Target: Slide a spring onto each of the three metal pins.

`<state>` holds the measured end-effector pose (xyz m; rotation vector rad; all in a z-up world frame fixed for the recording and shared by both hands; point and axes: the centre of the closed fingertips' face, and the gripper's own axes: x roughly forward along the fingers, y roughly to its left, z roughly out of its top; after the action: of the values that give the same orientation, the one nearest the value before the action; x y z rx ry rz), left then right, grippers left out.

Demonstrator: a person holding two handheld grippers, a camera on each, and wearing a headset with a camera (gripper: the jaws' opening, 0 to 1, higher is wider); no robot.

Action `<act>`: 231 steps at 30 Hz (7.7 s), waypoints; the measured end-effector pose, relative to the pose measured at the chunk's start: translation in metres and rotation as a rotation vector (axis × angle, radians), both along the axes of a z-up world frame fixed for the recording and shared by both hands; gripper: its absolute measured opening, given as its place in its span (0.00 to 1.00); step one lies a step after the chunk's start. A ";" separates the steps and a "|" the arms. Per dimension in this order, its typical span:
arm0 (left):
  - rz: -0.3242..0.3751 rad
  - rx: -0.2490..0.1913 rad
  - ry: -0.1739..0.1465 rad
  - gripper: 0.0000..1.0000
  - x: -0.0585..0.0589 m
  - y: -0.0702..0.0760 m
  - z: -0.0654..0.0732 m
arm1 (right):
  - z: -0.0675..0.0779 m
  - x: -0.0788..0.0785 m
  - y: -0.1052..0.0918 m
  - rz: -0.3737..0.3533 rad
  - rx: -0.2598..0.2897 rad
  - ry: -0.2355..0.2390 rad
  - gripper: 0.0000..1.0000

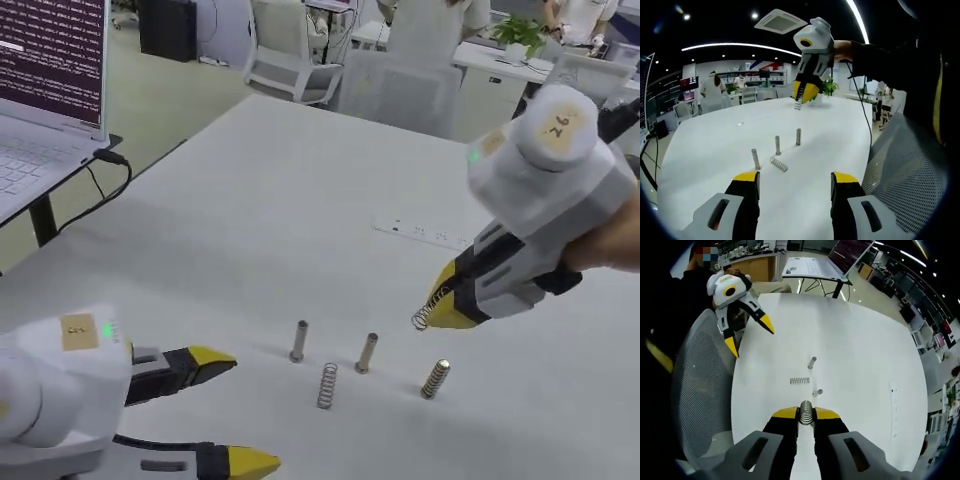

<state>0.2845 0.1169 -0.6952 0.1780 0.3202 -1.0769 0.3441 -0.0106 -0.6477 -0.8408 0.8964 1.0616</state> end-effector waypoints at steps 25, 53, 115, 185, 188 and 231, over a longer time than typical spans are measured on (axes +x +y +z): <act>0.009 -0.001 -0.005 0.52 -0.002 0.002 0.003 | -0.043 0.039 0.020 0.040 -0.110 0.064 0.09; 0.013 0.003 0.010 0.49 -0.003 0.005 -0.002 | -0.076 0.050 0.015 0.001 -0.107 0.120 0.09; -0.013 0.009 0.018 0.45 -0.004 0.002 -0.006 | -0.116 0.040 0.014 -0.028 -0.111 0.127 0.19; 0.053 -0.009 0.010 0.70 0.004 0.012 -0.006 | -0.145 0.018 0.065 -0.393 0.043 0.123 0.29; 0.067 -0.012 0.009 0.75 0.006 0.014 -0.006 | -0.146 0.019 0.066 -0.397 0.042 0.123 0.29; 0.051 0.003 0.021 0.71 0.001 0.014 -0.008 | -0.152 0.029 0.070 -0.463 0.042 0.105 0.21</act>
<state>0.2853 0.1309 -0.7035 0.1601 0.3438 -1.0282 0.3730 0.0590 -0.7993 -0.5095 1.0896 0.7189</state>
